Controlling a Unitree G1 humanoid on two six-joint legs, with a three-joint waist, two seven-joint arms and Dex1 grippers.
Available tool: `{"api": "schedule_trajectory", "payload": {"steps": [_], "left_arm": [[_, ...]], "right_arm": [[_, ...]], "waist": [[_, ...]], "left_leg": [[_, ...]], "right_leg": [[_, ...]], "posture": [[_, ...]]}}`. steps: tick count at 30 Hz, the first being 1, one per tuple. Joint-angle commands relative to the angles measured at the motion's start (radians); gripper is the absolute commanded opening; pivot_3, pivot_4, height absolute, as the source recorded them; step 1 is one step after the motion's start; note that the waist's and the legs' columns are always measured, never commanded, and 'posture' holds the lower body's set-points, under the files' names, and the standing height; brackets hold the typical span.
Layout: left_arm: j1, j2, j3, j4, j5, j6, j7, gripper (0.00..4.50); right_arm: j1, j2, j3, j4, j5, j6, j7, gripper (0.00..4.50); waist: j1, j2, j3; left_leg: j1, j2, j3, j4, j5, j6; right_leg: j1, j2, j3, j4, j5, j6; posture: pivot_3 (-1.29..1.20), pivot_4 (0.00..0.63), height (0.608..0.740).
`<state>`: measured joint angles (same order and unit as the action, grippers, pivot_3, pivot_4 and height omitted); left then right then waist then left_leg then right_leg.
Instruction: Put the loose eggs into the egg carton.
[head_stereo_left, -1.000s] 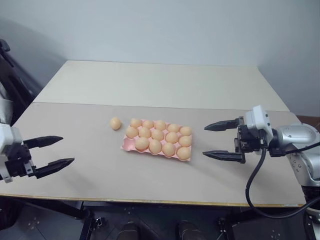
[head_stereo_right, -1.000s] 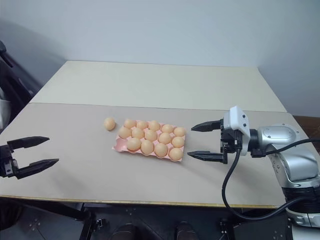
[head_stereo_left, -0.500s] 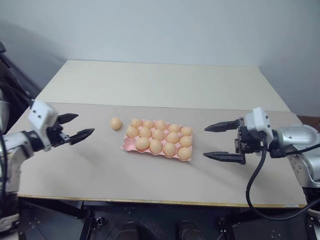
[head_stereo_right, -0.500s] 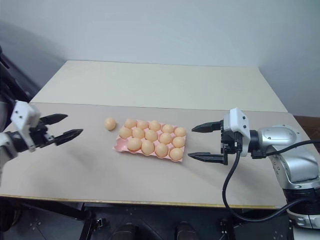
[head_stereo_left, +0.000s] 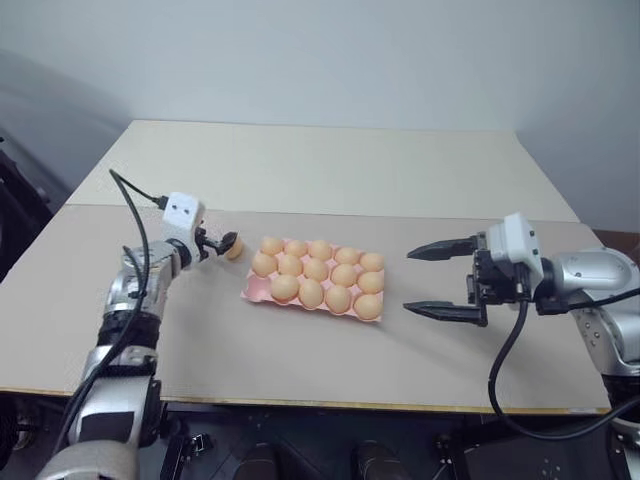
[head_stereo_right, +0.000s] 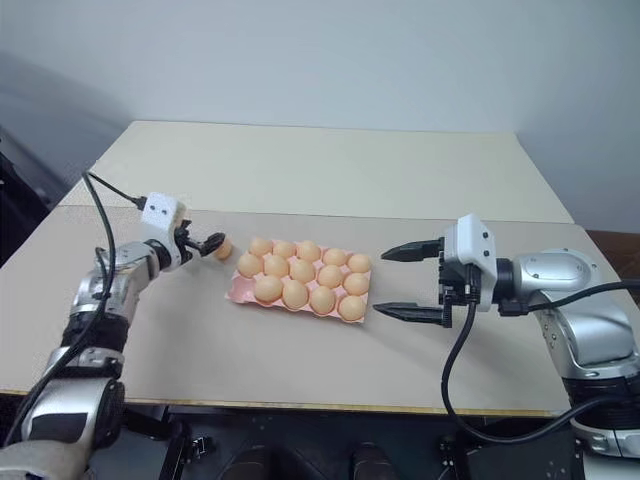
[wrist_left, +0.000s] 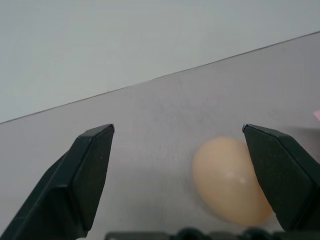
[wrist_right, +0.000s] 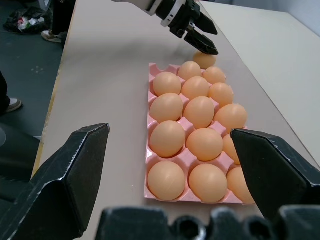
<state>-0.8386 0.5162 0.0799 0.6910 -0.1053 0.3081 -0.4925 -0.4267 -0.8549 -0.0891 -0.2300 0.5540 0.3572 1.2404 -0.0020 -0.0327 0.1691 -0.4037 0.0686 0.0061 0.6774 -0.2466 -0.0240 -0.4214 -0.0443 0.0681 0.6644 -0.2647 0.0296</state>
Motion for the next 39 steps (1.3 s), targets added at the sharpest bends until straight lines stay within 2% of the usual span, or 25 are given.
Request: {"api": "schedule_trajectory", "payload": {"steps": [1, 9, 11, 19, 21, 26, 29, 33, 39], "left_arm": [[-0.040, -0.018, -0.015, 0.100, 0.024, -0.041, -0.007, 4.07], [-0.070, -0.025, -0.018, 0.231, 0.041, -0.058, -0.012, 1.74], [-0.069, -0.023, -0.016, 0.237, 0.041, -0.063, -0.011, 1.44], [-0.058, 0.012, 0.002, 0.169, 0.019, -0.102, -0.054, 1.32], [-0.047, 0.035, 0.019, 0.104, -0.014, -0.106, -0.119, 1.32], [0.054, 0.133, 0.054, -0.195, -0.208, -0.063, -0.508, 1.32], [0.096, 0.164, 0.054, -0.289, -0.287, -0.014, -0.648, 1.32], [0.137, 0.187, 0.026, -0.348, -0.321, 0.012, -0.769, 1.32], [0.162, 0.178, -0.020, -0.370, -0.305, -0.011, -0.852, 1.32]], "right_arm": [[-0.004, -0.003, -0.031, -0.042, 0.012, -0.020, -0.009, 4.50], [-0.010, -0.002, -0.036, -0.051, 0.010, -0.034, -0.017, 4.50], [-0.015, -0.001, -0.036, -0.046, 0.010, -0.035, -0.021, 4.50], [-0.025, 0.005, -0.020, -0.036, 0.007, -0.041, -0.023, 4.50], [-0.024, 0.005, -0.021, -0.039, 0.008, -0.040, -0.024, 4.50], [-0.018, 0.008, -0.022, -0.041, 0.008, -0.041, -0.026, 4.50], [-0.014, 0.015, -0.020, -0.047, 0.009, -0.040, -0.033, 4.50], [-0.003, 0.021, -0.023, -0.062, 0.011, -0.038, -0.039, 4.50], [0.017, 0.017, -0.036, -0.084, 0.020, -0.031, -0.050, 4.50]], "waist": [[0.000, 0.000, 0.000], [-0.009, 0.000, 0.000], [-0.010, 0.000, 0.000], [-0.011, 0.000, 0.000], [-0.013, 0.000, 0.000], [-0.012, 0.000, 0.000], [-0.009, 0.000, 0.000], [-0.009, 0.000, 0.000], [-0.010, 0.000, 0.000]], "left_leg": [[0.000, 0.000, 0.000, 0.000, 0.000, 0.000], [0.000, 0.000, 0.000, 0.000, 0.000, 0.000], [0.000, 0.000, 0.000, 0.000, 0.000, 0.000], [0.000, 0.000, 0.000, 0.000, 0.000, 0.000], [-0.001, 0.000, 0.000, 0.000, 0.000, 0.000], [-0.002, 0.000, 0.000, 0.000, 0.000, 0.000], [0.000, 0.000, 0.000, 0.000, 0.000, 0.000], [0.000, 0.000, 0.000, 0.000, 0.000, 0.000], [-0.001, 0.000, 0.000, 0.000, 0.000, 0.000]], "right_leg": [[0.000, 0.000, 0.000, 0.000, 0.000, 0.000], [0.000, 0.000, 0.000, 0.000, 0.000, 0.000], [0.000, 0.000, 0.000, 0.000, 0.000, 0.000], [0.000, 0.000, 0.000, 0.000, 0.000, 0.000], [-0.001, 0.000, 0.000, 0.000, 0.000, 0.000], [-0.002, 0.000, 0.000, 0.000, 0.000, 0.000], [0.000, 0.000, 0.000, 0.000, 0.000, 0.000], [0.001, 0.000, 0.000, 0.000, 0.000, 0.000], [-0.001, 0.000, 0.000, 0.000, 0.000, 0.000]], "posture": [[0.00, 0.150, 0.740], [0.00, 0.150, 0.740], [0.00, 0.150, 0.740], [0.00, 0.150, 0.740], [0.00, 0.150, 0.740], [0.00, 0.150, 0.740], [0.00, 0.150, 0.740], [0.00, 0.150, 0.740], [0.00, 0.150, 0.740]]}}
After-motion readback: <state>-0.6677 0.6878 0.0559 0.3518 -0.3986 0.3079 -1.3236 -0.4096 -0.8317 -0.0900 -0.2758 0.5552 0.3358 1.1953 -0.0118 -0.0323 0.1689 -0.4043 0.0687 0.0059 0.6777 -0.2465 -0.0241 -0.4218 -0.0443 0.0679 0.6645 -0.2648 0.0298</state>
